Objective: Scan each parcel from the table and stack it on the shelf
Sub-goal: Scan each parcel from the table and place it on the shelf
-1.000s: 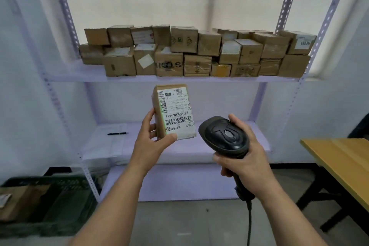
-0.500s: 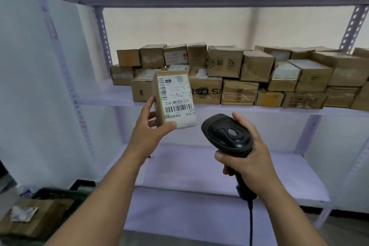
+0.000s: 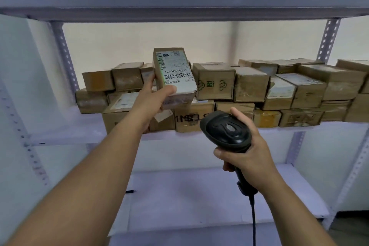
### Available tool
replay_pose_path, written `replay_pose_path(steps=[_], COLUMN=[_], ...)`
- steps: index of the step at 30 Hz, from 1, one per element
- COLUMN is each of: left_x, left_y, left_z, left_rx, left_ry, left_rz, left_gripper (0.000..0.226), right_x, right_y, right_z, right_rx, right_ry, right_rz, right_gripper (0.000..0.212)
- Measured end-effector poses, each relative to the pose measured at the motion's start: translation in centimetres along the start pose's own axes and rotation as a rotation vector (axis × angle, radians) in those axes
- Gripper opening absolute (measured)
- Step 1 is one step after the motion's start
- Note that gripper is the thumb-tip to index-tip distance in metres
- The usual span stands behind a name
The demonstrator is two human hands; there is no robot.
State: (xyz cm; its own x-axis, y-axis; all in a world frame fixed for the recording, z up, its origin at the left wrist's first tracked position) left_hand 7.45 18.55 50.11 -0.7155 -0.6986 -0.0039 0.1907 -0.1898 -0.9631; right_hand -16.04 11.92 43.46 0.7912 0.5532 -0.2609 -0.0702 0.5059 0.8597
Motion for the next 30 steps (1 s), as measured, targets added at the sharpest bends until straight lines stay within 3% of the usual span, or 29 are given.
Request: replay_pose_path(steps=[6, 12, 16, 27, 30], left_x=[0.6, 1.1, 1.6, 1.5, 1.2], left_y=[-0.4, -0.7, -0.4, 0.8, 0.8], left_z=[4.3, 6.6, 6.3, 6.8, 6.0], left_rx=[-0.088, 0.048, 0.200, 0.296, 0.333], left_ry=[0.039, 0.011, 0.058, 0.105, 0.044], left_rz=[0.142, 0.430, 0.432, 0.443, 0.473], left_gripper=[0.100, 0.074, 0.073, 0.085, 0.089], right_x=[0.4, 0.6, 0.6, 1.7, 1.9], right_y=[-0.1, -0.7, -0.8, -1.0, -1.1], right_z=[2.2, 3.3, 3.5, 3.3, 2.9], right_rx=[0.017, 0.009, 0.016, 0.023, 0.032], right_ry=[-0.046, -0.092, -0.114, -0.149, -0.168], right_rz=[-0.039, -0.070, -0.078, -0.103, -0.123], right_gripper=[0.094, 0.094, 0.094, 0.094, 0.094])
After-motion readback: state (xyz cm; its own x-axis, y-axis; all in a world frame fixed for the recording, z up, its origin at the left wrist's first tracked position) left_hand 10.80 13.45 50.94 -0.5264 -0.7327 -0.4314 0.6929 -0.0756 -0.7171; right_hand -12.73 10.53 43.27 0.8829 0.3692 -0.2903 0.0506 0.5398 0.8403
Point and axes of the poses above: each hand's wrist, its own z-axis towards the middle knuckle, its own x-axis out of the palm, y = z × x, the point moved 4 cm from there along z, towards the middle knuckle, and after that the axes turned 10 degrees about -z, right-handed, at the moved point
